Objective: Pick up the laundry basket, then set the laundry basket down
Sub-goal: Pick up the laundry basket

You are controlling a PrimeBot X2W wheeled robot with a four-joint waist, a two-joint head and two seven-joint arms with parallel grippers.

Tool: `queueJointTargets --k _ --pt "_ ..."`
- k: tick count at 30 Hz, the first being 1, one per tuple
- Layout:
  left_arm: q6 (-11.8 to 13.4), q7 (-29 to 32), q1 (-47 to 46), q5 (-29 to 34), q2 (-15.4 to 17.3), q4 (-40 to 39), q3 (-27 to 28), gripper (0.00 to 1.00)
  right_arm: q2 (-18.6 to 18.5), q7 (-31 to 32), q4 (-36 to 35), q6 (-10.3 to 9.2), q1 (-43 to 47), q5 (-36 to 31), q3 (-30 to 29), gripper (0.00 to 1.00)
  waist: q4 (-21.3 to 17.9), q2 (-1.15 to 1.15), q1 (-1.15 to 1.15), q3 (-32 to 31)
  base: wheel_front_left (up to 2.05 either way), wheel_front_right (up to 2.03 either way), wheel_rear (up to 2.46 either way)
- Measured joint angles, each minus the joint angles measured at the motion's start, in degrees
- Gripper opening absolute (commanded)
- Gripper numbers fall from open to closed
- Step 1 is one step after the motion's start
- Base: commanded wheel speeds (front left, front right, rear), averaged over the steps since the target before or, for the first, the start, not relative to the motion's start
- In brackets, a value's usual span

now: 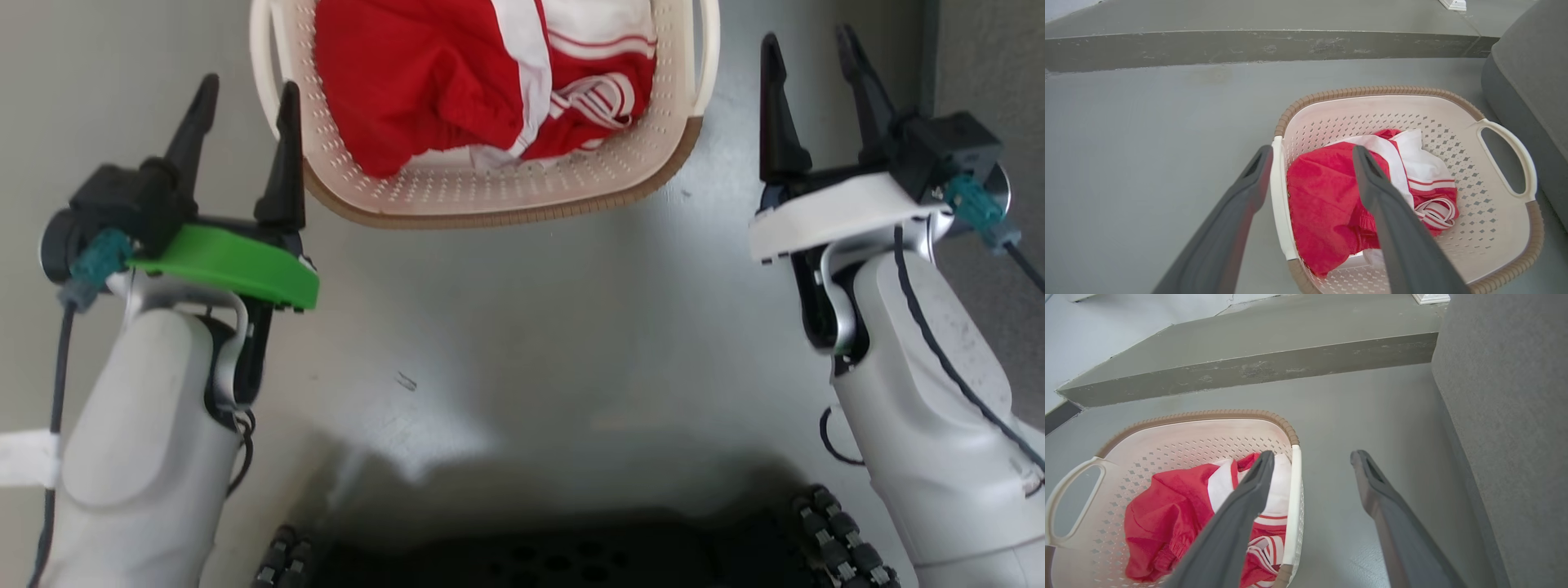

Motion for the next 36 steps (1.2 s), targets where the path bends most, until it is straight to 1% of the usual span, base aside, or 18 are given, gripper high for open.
queueJointTargets --k 1,7,12,14,18,21,23,27,29,32,34,36 --pt "-0.3 0.0 -1.3 0.0 0.0 1.3 0.0 1.00 0.1 0.0 0.9 0.00 -1.3 0.2 0.1 1.00 -0.2 0.00 0.00 1.3 0.00 0.00 0.00" --pt "-1.1 0.5 -5.7 0.0 0.0 6.0 -0.1 1.00 0.4 0.0 4.8 0.11 -5.0 0.4 0.7 1.00 -0.4 0.00 0.00 4.4 0.00 0.00 0.00" --pt "-1.7 1.1 -8.3 0.0 0.0 10.7 -0.1 1.00 0.6 0.0 8.9 1.12 -7.9 0.5 2.2 1.00 -0.4 0.00 0.00 5.6 0.00 0.00 0.00" --pt "-2.0 1.5 -8.9 0.0 0.1 11.6 0.0 1.00 0.7 0.0 9.7 1.13 -8.6 0.5 2.6 1.00 -0.4 0.00 0.00 5.7 0.00 0.00 0.00" --pt "-2.6 2.0 -11.5 0.0 0.3 14.9 0.1 1.00 1.1 0.2 13.0 2.11 -11.9 0.6 4.0 1.00 -0.5 0.00 0.00 6.0 0.00 0.00 0.00" --pt "-3.4 3.2 -13.7 -0.1 0.4 17.5 0.2 1.00 1.3 1.1 15.9 2.18 -14.4 1.0 4.6 1.00 -0.7 0.00 0.00 6.2 0.00 0.00 0.00" --pt "-3.7 4.0 -15.3 -0.6 0.3 19.1 0.2 1.00 1.3 2.1 18.0 2.61 -16.1 1.3 5.1 1.00 -0.8 0.00 0.00 6.3 0.00 0.00 0.00" --pt "-4.6 5.7 -18.4 -2.0 0.3 22.5 0.2 1.00 1.4 3.4 21.5 2.65 -19.6 1.7 6.0 1.00 -1.1 0.00 0.00 6.5 0.00 0.00 0.00" --pt "-5.0 6.8 -19.9 -2.4 0.1 24.1 0.1 1.00 1.4 4.8 23.5 3.15 -21.4 2.0 6.6 1.00 -1.2 0.00 0.00 6.6 0.00 0.00 0.00" --pt "-5.1 8.6 -22.1 -3.1 -0.4 26.5 0.0 1.00 1.4 6.2 25.9 3.24 -23.6 2.0 7.8 1.00 -1.3 0.00 0.00 6.7 0.00 0.00 0.00" --pt "-5.6 9.7 -23.3 -3.5 -0.7 28.2 -0.3 1.00 1.4 6.9 27.3 3.64 -24.9 2.2 8.4 1.00 -1.3 0.00 0.00 6.7 0.00 0.00 0.00" --pt "-5.6 11.1 -24.5 -3.9 -1.2 30.0 -0.4 1.00 1.4 8.3 28.5 3.86 -26.0 3.6 9.6 1.00 -1.3 0.00 0.00 6.7 0.00 0.00 0.00"
